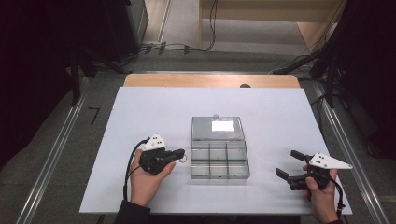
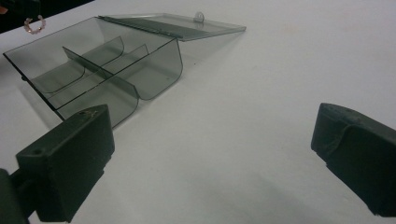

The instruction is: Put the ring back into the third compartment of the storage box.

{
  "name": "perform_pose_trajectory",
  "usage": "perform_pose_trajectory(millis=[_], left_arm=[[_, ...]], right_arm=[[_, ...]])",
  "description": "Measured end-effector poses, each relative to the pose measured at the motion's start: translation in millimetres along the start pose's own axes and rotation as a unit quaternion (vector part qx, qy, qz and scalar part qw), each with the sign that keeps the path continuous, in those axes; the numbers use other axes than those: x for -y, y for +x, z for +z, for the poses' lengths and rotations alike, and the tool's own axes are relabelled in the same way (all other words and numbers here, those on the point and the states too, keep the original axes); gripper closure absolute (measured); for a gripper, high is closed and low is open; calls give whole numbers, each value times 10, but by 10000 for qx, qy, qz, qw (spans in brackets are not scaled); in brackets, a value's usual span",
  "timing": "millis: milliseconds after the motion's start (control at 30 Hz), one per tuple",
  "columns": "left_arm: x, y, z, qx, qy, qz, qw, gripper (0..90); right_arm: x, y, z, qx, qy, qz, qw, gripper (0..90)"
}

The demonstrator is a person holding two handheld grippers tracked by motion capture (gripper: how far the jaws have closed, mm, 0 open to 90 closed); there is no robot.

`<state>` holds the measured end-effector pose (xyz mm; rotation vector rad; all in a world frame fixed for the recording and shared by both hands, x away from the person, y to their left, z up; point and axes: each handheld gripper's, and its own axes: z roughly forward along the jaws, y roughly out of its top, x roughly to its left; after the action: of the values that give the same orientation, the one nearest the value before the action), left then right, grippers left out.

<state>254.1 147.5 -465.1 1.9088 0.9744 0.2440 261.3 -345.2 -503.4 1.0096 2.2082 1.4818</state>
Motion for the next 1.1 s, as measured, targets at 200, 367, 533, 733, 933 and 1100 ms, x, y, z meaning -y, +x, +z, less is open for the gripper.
perform_pose_trajectory(millis=[200, 367, 533, 733, 933, 1100], left_arm=[[-32, -18, 18, 34, -1, 23, 10000, 884], [-68, -49, 50, 103, 8, 65, 9999, 884], [-116, -84, 87, 165, -22, 106, 9998, 883], [-164, -122, 129, 219, -57, 101, 9997, 884], [-206, -161, 181, 301, -33, 152, 9994, 883], [-231, -193, 232, 347, -45, 175, 9992, 883]], right_arm=[[0, 1, 1, 7, 6, 6, 10000, 0], [0, 3, 1, 9, 9, -2, 10000, 0], [0, 3, 2, 9, 11, -8, 10000, 0], [0, 3, 2, 11, 14, 1, 10000, 0], [0, 4, 3, 7, 16, -1, 10000, 0], [1, 4, 4, 5, 11, -12, 10000, 0]])
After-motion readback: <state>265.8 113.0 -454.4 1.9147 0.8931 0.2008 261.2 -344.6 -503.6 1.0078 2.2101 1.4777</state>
